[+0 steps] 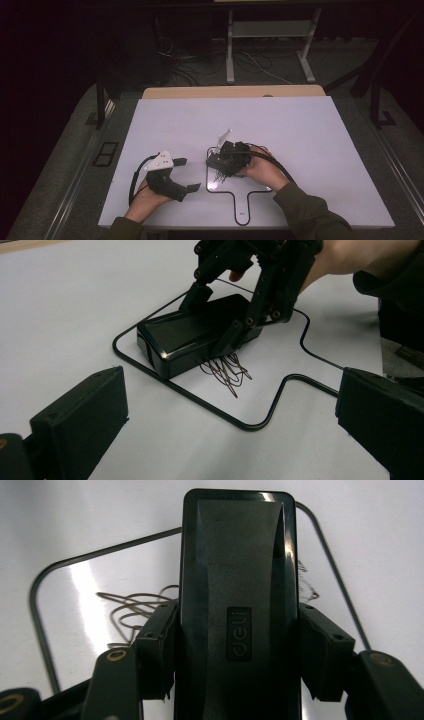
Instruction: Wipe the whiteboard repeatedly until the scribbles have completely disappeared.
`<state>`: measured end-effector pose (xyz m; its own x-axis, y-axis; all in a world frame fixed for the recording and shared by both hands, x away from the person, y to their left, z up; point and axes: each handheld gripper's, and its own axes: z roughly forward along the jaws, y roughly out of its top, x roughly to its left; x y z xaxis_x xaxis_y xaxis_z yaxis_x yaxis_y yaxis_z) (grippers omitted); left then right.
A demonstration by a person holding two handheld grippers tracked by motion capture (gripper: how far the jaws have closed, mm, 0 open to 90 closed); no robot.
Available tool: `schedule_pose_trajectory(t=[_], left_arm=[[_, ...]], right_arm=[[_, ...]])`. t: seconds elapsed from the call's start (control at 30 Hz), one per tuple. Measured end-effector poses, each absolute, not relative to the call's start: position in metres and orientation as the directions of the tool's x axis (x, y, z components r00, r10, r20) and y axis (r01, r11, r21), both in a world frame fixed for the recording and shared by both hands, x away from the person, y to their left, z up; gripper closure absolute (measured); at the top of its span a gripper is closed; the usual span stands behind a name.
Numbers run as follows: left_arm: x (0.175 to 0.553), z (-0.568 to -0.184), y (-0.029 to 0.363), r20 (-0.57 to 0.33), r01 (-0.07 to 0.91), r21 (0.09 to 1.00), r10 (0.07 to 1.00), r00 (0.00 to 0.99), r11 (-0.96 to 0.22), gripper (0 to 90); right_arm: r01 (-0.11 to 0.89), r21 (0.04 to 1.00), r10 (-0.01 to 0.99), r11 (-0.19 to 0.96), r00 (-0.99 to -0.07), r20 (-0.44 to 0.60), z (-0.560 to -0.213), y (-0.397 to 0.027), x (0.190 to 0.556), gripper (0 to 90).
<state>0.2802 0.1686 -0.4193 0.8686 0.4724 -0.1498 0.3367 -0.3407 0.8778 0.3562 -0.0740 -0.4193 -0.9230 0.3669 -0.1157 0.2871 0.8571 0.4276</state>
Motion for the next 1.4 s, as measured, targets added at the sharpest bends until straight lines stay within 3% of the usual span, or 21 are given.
schedule_pose_trajectory(t=[0.87,1.4], left_arm=[[0.280,-0.419,0.167,-0.150,0.336,0.877,0.471,0.870,-0.342,0.0],[0.280,-0.419,0.168,-0.149,0.337,0.876,0.470,0.870,-0.345,0.0]], right_arm=[[0.213,0.419,0.279,0.883,-0.955,-0.101,-0.418,-0.067,0.314,38.9],[0.288,0.418,0.358,0.862,-0.929,-0.098,-0.419,-0.072,0.352,38.9]])
